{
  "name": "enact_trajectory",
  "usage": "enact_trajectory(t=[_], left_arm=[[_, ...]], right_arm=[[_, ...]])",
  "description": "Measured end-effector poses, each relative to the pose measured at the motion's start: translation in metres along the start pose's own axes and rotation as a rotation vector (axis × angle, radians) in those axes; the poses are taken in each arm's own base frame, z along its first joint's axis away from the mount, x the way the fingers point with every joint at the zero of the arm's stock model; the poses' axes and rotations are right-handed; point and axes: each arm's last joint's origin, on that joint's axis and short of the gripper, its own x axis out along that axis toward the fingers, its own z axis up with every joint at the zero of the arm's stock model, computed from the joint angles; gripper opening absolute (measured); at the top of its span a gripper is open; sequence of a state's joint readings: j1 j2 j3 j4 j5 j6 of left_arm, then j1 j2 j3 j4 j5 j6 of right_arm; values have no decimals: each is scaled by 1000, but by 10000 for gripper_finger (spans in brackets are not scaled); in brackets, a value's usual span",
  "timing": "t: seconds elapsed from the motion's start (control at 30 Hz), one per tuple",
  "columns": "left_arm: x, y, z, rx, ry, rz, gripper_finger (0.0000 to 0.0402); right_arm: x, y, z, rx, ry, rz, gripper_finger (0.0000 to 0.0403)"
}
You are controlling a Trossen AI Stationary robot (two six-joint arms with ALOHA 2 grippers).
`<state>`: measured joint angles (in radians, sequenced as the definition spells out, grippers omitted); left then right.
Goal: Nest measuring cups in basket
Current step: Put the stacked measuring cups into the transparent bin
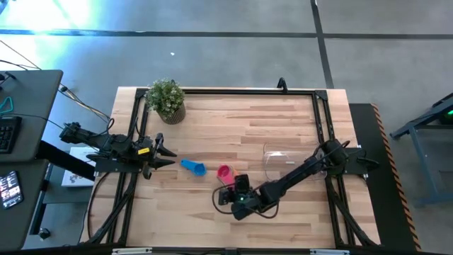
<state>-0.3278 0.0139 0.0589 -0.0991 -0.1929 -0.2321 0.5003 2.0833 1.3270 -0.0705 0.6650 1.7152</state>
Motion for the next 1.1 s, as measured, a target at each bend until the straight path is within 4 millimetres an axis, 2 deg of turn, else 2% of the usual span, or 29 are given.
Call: enact_trajectory(t=[0.67, 1.1], left_arm=[[0, 0, 0, 0, 0, 0, 122], [0, 0, 0, 0, 0, 0, 122]], right_arm=[[-10, -4, -13, 62, 39, -14, 170], [-23, -7, -28, 100, 36, 9, 184]])
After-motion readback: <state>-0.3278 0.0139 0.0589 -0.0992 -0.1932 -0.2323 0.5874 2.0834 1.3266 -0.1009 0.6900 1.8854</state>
